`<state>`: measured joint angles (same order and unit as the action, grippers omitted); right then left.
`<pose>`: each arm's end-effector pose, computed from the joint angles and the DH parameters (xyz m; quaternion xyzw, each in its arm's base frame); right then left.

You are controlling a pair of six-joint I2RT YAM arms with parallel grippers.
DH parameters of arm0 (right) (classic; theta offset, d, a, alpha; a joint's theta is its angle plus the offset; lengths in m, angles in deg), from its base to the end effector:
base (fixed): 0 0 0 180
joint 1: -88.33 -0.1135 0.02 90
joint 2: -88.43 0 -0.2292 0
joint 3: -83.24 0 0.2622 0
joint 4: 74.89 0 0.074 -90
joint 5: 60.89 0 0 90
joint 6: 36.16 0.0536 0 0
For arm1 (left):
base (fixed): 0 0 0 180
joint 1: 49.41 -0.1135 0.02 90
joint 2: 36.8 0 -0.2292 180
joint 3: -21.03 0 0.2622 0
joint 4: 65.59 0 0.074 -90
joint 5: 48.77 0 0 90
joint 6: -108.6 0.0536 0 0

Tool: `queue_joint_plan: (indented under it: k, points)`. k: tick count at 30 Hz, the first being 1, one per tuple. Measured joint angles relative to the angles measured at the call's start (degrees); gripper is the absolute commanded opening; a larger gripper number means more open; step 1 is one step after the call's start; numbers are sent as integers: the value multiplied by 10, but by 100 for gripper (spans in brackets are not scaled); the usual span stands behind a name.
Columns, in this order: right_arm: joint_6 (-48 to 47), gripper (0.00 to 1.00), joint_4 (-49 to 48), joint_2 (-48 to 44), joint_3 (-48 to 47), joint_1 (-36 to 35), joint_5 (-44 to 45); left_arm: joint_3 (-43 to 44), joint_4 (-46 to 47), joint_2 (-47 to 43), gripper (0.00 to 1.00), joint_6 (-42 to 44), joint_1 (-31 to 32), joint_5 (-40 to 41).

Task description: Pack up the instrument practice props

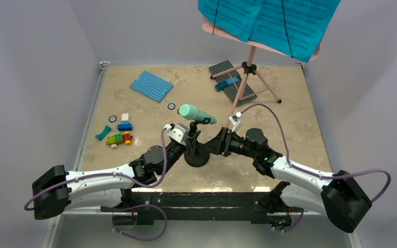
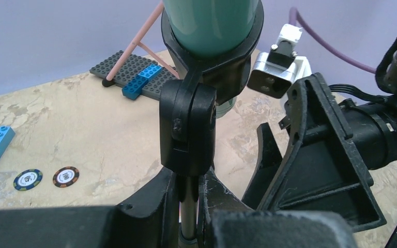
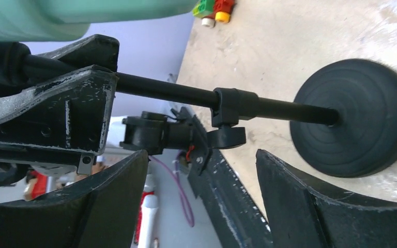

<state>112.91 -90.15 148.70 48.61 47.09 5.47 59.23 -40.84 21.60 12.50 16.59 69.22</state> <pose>0.1842 0.1901 0.1769 -0.0130 0.7631 0.5820 0.2807 0.1315 -0.2336 0.2278 0.1747 0.6591 -0.2868 0.6729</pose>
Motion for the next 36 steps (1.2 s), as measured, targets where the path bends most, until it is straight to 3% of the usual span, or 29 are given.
queue_joint_plan:
  k: [8,19,27,31,36]
  points:
    - [61,64,-71,82,-5,4,-58,-2,1,-3,0,8,5,4]
    - [115,50,-151,143,-5,9,-75,-3,2,-5,0,13,13,12]
    - [149,25,-210,197,-3,15,-80,-5,2,-7,0,14,17,19]
    - [150,1,-223,201,0,17,-85,-5,2,-7,0,14,18,23]
    - [111,0,-199,187,-2,18,-95,-6,-3,-7,0,11,22,25]
